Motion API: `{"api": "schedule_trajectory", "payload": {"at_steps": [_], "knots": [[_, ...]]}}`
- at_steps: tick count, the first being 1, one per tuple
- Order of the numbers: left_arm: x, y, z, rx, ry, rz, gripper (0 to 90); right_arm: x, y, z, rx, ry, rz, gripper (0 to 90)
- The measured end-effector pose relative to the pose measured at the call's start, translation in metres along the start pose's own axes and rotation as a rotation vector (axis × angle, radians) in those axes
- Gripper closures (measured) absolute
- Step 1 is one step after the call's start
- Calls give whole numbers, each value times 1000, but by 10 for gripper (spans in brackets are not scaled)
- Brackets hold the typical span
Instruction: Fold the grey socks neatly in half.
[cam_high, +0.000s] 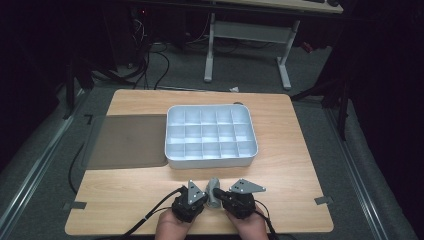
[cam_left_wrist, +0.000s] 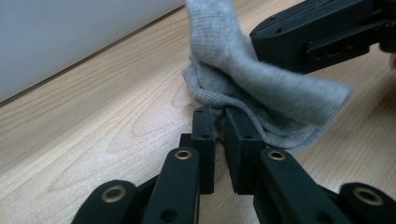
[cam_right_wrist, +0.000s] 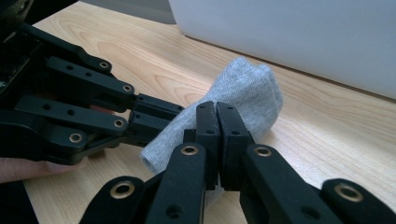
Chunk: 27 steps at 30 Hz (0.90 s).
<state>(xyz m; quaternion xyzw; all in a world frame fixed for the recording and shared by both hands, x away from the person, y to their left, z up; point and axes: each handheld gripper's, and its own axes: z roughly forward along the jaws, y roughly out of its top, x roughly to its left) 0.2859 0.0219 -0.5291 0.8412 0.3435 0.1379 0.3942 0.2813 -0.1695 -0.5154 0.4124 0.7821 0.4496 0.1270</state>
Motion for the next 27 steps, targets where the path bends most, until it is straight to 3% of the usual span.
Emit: {"api": "schedule_trajectory", "payload": {"at_steps": [11,22,27], "knots": [[-22,0,4,8,-40,75,837,0,-2,0,-2,-9,-1,893],[-17,-5,-3,15,-57,74,819,3,-10,3,3,-12,-45,900],[-10,-5,-16,-26,-50,65,821,4,-12,5,12,-8,-63,900]]}}
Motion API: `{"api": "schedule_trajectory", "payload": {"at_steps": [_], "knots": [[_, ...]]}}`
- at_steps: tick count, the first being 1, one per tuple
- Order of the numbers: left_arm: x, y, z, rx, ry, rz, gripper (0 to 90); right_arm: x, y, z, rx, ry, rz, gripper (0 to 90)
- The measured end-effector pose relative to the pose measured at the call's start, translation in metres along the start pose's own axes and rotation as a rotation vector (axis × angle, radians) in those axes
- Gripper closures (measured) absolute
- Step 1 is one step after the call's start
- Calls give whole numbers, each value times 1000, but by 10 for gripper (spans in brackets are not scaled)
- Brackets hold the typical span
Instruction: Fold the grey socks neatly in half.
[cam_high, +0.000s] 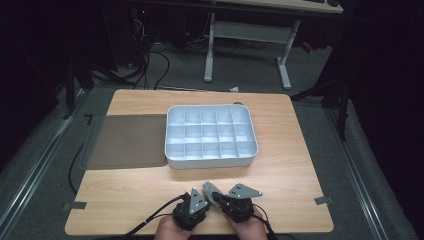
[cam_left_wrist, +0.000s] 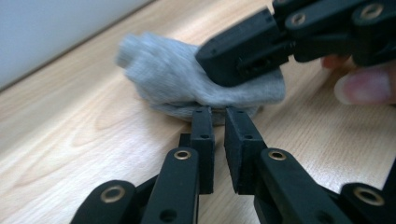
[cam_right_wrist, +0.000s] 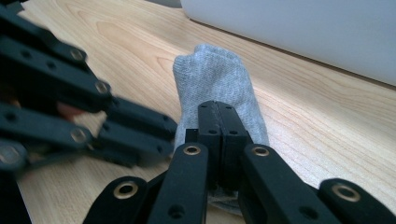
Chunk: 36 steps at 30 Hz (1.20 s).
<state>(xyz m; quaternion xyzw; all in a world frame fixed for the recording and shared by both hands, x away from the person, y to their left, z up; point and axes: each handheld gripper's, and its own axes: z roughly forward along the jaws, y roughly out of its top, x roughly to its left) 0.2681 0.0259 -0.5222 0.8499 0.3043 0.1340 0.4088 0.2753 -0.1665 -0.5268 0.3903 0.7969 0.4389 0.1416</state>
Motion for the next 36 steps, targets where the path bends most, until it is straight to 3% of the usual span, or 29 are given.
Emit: {"api": "schedule_trajectory", "payload": {"at_steps": [9,13,19,25,28,30,36], "knots": [[13,18,-16,-139,39,-49,851,-2,0,1,-1,13,7,900],[13,28,-8,-175,15,-79,859,-2,-1,1,0,15,14,900],[18,22,14,-108,25,-101,869,-4,-1,1,-1,28,27,900],[20,16,18,-117,28,-98,883,-5,0,0,-7,35,32,900],[22,14,18,-117,29,-97,884,-6,6,-16,-75,21,-3,897],[22,13,19,-119,31,-95,885,-8,11,-25,-90,34,-8,898],[23,12,20,-121,26,-82,890,1,-3,-12,41,50,-35,900]]}}
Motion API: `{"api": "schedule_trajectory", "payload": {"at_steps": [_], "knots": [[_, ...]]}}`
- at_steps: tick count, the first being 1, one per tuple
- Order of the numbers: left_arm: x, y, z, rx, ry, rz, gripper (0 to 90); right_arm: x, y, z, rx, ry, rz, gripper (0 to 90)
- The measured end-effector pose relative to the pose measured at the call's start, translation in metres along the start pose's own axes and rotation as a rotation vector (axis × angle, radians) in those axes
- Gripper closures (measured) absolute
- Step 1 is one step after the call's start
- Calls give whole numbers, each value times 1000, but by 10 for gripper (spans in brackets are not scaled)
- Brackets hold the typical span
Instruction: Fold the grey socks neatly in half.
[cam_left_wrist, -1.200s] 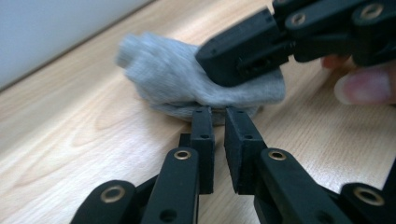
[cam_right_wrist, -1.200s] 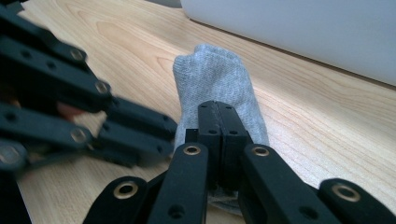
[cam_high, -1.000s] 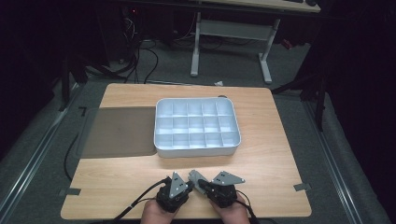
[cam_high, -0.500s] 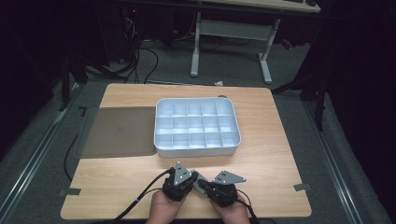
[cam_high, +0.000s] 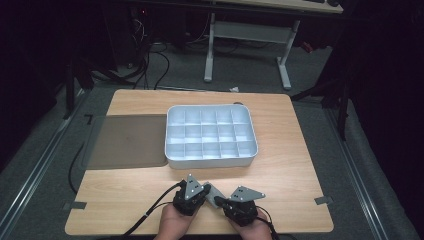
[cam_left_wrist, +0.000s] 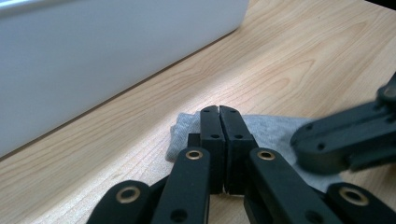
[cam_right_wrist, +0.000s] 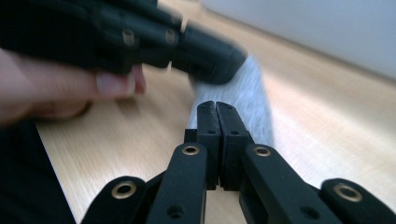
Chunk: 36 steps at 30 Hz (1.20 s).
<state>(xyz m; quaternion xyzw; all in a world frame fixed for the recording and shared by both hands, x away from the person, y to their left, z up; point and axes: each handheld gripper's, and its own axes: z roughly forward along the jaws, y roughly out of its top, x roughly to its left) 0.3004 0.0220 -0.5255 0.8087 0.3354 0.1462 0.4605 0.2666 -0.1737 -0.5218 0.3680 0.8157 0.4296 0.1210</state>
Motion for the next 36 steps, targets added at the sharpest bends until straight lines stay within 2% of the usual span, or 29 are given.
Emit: {"api": "schedule_trajectory", "payload": {"at_steps": [12,15,20,23,28,34,36], "knots": [[2,-5,1,-28,-18,3,893,0,-3,1,-4,-3,8,899],[1,-5,1,-35,-12,6,892,-1,-1,0,-10,20,12,817],[2,-5,0,-34,-19,5,892,-2,8,-6,-24,-8,18,716],[1,-5,0,-34,-22,6,892,-6,14,-10,-30,-22,28,686],[1,-5,0,-32,-25,9,892,-17,22,-12,14,-38,55,649],[1,-5,0,-32,-29,13,891,-23,26,-7,99,-5,68,607],[1,-5,0,-31,-30,12,891,-24,27,-6,125,-6,74,564]]}}
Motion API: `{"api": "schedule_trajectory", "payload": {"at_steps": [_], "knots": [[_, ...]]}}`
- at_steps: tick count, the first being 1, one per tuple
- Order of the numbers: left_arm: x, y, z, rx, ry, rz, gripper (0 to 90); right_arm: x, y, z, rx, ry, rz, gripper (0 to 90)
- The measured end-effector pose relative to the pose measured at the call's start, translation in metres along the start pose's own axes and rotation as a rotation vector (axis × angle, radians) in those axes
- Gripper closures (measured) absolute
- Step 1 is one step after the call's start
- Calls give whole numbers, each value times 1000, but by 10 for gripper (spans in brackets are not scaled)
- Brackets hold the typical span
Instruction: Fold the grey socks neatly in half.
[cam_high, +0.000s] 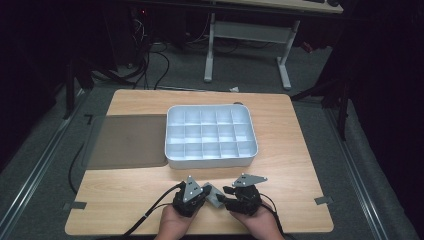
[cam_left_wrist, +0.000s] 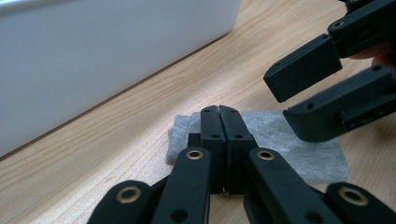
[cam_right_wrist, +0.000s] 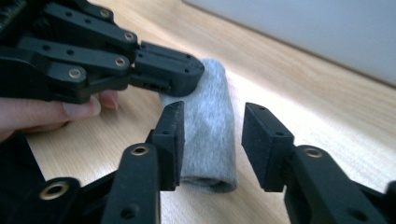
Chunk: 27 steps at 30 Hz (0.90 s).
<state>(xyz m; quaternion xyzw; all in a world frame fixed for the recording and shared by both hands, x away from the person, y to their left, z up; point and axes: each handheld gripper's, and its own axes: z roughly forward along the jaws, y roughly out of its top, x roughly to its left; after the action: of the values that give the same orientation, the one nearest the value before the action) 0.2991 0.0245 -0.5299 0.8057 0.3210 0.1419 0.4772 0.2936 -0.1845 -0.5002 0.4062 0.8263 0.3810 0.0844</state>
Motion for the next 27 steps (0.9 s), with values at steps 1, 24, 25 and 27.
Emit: {"api": "schedule_trajectory", "payload": {"at_steps": [1,24,25,27], "knots": [[0,0,0,0,0,0,891,0,0,1,9,0,-2,555],[7,-1,-6,-40,-27,-72,812,-10,3,21,125,136,88,507],[8,0,-9,-46,-19,-82,792,-10,3,22,128,139,84,510],[12,1,-15,-52,3,-96,769,-7,3,24,137,145,74,521]]}}
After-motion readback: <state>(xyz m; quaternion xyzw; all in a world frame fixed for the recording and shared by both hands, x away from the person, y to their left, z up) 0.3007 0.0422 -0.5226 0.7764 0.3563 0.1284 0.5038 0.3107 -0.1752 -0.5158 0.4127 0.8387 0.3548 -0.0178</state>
